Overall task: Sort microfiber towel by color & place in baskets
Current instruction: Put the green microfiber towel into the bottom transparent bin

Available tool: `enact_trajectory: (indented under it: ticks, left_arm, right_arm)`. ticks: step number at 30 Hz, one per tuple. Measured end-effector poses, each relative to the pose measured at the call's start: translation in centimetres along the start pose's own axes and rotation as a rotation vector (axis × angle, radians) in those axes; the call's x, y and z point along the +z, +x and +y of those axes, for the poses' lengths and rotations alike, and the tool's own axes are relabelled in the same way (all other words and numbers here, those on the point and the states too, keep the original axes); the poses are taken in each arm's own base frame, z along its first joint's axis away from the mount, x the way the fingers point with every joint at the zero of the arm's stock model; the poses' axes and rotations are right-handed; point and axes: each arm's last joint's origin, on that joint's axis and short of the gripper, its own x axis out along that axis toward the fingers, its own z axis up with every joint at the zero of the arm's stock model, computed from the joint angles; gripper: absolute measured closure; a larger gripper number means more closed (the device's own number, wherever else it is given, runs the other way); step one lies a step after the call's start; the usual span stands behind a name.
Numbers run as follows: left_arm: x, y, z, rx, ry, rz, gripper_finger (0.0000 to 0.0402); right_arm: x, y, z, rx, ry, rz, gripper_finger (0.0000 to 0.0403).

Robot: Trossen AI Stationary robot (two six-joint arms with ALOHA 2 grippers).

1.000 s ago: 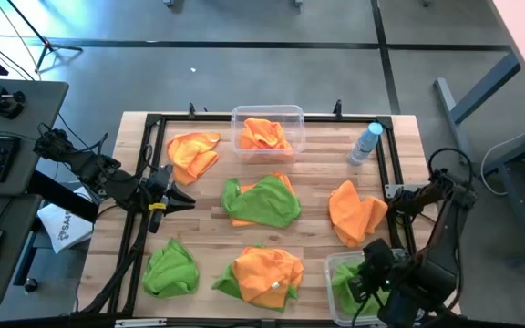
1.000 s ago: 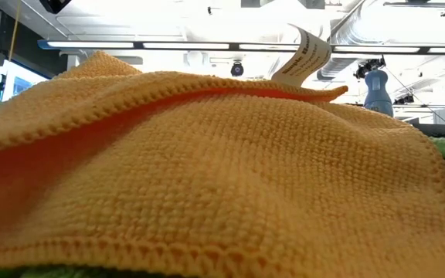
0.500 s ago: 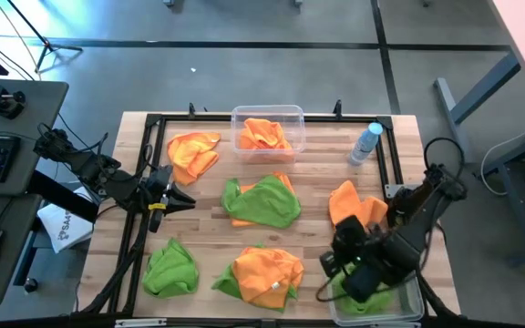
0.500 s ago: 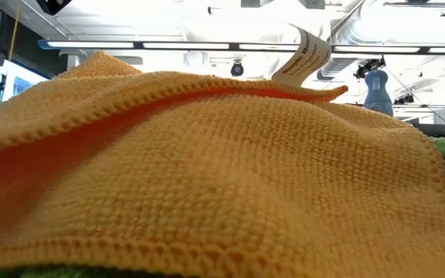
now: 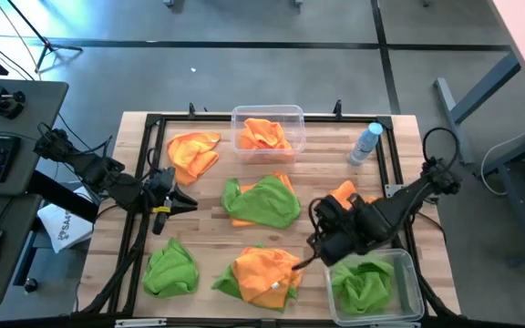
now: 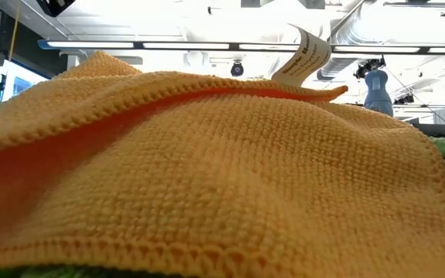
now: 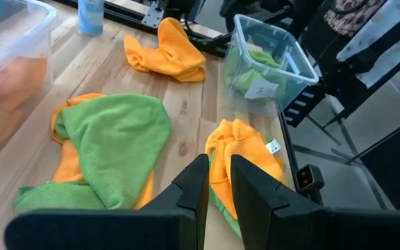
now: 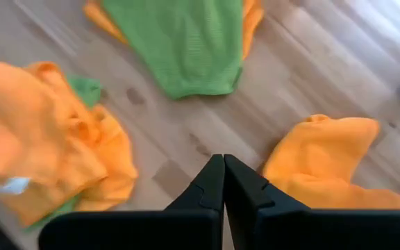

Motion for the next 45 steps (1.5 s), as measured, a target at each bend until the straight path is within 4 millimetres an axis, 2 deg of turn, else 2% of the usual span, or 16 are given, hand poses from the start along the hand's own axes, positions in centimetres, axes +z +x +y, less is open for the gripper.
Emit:
enact_trajectory:
  ticks: [6,12,17,21,24,28,38,45]
  left_arm:
    - [-0.2,0.7,-0.2,0.014,0.011,0.023,0.0351]
    - [-0.3,1.2,-0.3,0.040,0.021,0.032,0.0351]
    - [-0.2,1.7,0.0,0.134,0.002,-0.002,0.0351]
    - [0.5,2.1,1.3,0.278,-0.058,-0.070,0.0351]
    - [1.1,2.4,2.7,0.383,-0.101,-0.111,0.0351]
    - [1.9,2.6,4.7,0.487,-0.161,-0.139,0.0351]
    - [2.8,3.2,8.1,0.645,-0.222,-0.133,0.0349]
    - [2.9,4.9,10.2,0.652,-0.299,-0.042,0.0313]
  right_arm:
    - [-0.3,2.9,-2.8,0.105,0.051,0.015,0.0402]
    - [-1.8,4.5,-6.4,0.296,0.172,-0.096,0.0403]
    - [-3.1,5.4,-9.5,0.309,0.259,-0.144,0.0403]
    - [-3.6,5.8,-11.0,0.302,0.326,-0.197,0.0403]
    - [-3.4,5.9,-11.5,0.292,0.362,-0.308,0.0403]
    - [-3.2,5.8,-11.7,0.256,0.311,-0.402,0.0403]
    - [-2.5,5.8,-11.7,0.235,0.191,-0.406,0.0403]
    - [-2.2,6.1,-11.8,0.233,0.087,-0.358,0.0403]
